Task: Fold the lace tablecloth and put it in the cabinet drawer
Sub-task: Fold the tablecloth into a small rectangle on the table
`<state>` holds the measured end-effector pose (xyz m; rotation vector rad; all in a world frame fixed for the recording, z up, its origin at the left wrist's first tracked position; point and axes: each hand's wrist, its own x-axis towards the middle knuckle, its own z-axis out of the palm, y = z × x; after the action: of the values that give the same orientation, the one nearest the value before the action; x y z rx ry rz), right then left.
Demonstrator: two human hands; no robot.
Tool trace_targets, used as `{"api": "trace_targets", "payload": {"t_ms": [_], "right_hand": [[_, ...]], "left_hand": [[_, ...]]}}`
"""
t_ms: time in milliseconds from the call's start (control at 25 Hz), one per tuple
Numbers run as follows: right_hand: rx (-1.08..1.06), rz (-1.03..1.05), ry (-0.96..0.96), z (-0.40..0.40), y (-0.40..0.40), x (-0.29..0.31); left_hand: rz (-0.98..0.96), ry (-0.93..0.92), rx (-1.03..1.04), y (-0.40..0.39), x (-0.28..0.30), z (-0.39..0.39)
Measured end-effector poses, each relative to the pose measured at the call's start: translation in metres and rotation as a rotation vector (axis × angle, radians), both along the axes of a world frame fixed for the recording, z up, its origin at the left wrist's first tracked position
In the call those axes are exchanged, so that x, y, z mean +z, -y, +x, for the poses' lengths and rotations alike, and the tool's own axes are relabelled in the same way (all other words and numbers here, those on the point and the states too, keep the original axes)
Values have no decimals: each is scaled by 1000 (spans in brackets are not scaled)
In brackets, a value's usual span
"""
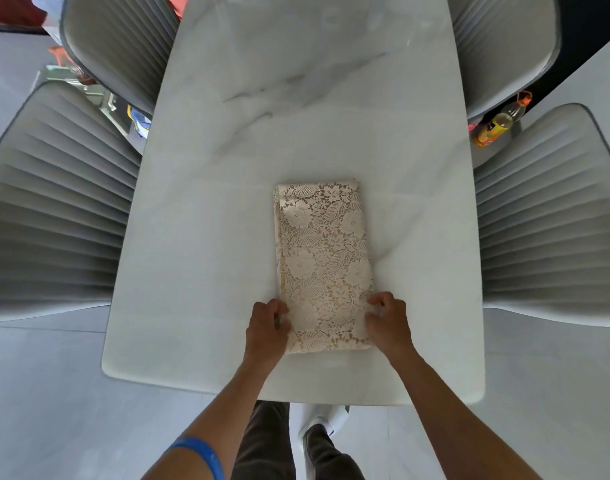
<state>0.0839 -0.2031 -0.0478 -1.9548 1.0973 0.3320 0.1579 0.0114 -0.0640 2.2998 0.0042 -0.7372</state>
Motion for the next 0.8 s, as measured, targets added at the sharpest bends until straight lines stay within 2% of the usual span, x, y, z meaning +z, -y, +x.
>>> {"api": "trace_targets", "payload": {"t_ms": [40,120,160,200,240,280,360,480,560,640,720,800], "right_hand": [[4,49,-22,-9,-3,-1],[83,128,-36,-33,-11,-3],[160,77,-31,-46,-14,-4],[280,-72,-13,-59,-15,-6],[455,-271,15,-69,-14,-8],[652,-430,69,-76,-10,-12],[999,-595,189,-81,3,-21],[1279,-665,252,-81,17,-32],[1330,-660,271,-87,18,-43],[1321,-657,321,-88,19,-53],[1262,-629,414,-85,23,-56],[1119,-474,541,-80,22,-57]], "left_hand": [[30,26,-89,-10,-1,-11],[179,221,-349,-28,0,-26],[257,354,-501,-33,-1,-27],[301,474,-638,-36,-1,-25],[303,518,-766,-38,-2,-21],[277,492,-865,-39,-2,-17],[213,358,-978,-45,-8,-7],[206,283,-1070,-61,-21,0],[180,247,-1125,-69,-26,4],[168,319,-1145,-72,-34,6],[135,415,-1130,-74,-41,3],[94,455,-1122,-77,-48,4]]}}
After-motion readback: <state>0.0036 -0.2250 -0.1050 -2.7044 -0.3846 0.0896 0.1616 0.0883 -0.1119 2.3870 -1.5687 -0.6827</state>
